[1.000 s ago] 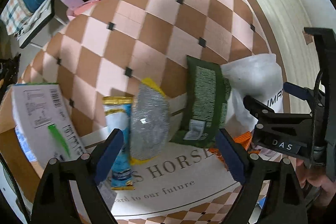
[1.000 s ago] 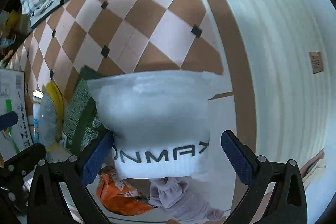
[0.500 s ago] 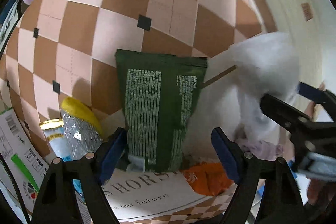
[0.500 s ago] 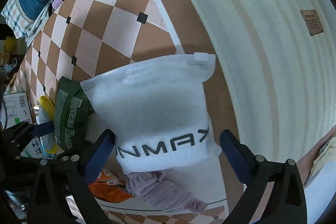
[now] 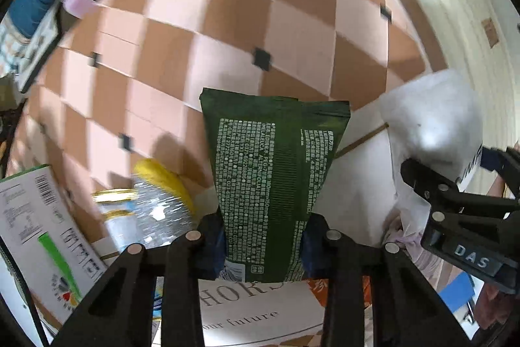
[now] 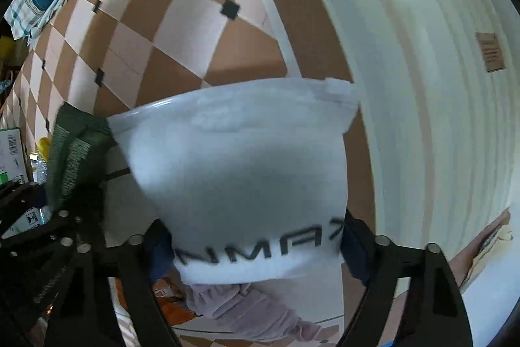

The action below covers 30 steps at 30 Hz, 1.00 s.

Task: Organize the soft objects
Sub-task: 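Grasp the green snack bag with left tool while right tool grasps white ONMAX pouch, then lower both bags into the box and open both tools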

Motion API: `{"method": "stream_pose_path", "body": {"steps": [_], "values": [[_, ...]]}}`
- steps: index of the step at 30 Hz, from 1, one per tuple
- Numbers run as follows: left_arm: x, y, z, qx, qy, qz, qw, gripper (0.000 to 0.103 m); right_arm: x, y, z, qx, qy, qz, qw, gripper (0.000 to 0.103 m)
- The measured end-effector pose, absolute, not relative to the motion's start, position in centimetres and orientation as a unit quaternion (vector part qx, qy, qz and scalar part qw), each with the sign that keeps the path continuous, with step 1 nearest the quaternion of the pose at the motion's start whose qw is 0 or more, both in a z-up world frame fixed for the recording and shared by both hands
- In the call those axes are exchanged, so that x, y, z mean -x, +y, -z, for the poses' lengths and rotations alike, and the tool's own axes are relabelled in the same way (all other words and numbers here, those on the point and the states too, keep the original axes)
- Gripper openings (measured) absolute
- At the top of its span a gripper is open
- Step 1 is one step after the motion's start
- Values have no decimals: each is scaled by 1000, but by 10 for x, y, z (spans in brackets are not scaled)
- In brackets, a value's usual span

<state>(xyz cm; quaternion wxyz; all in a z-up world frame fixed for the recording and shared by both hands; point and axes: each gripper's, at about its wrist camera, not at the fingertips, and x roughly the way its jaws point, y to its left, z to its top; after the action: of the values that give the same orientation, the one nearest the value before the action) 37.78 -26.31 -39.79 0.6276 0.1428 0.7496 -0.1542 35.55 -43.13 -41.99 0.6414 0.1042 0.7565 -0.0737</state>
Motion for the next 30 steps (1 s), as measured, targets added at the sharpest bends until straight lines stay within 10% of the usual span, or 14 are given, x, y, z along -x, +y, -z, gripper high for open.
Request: {"method": "stream_pose_path", "body": {"steps": [16,30], "values": [[-323,-4,204,28,650,98,753,32,-290,-228,231,-161,654,-31,739,80],[-374,204,294,63,707,-10,704,32,-311,36,306,-141,727,-71,668,80]]}}
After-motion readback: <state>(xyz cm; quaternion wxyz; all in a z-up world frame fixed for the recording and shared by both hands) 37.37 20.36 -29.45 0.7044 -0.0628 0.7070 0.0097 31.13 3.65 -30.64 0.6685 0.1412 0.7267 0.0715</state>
